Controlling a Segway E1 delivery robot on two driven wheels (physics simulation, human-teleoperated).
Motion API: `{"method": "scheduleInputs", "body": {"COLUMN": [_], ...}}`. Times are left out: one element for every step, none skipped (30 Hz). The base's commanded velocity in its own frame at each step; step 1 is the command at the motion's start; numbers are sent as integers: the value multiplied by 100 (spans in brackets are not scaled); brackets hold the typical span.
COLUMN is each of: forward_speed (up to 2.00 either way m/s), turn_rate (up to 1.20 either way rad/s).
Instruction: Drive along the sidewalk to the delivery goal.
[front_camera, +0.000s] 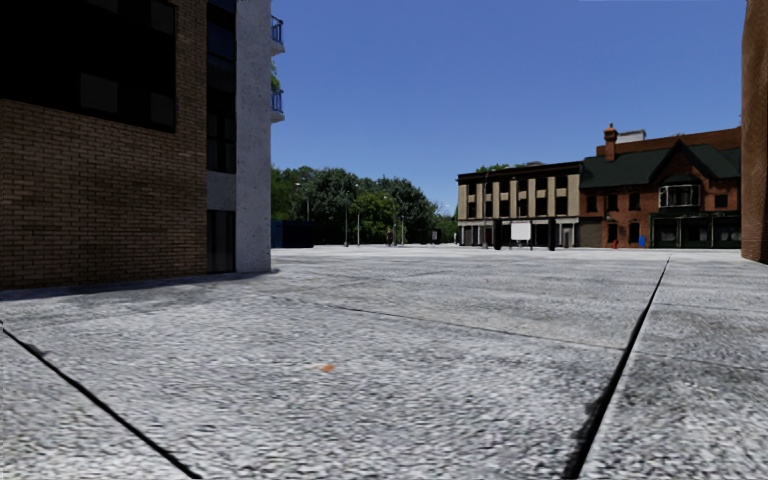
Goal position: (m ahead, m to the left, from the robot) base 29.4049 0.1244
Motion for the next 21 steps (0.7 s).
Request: {"method": "scheduleInputs", "body": {"forward_speed": [200,200,200,200,200,200,200,200,200,200,200,200,200,200,200,200,200,200,200,200,200], "turn_rate": [0,0,0,0,0,0,0,0,0,0,0,0,0,0,0,0,0,0,0,0,0]}}
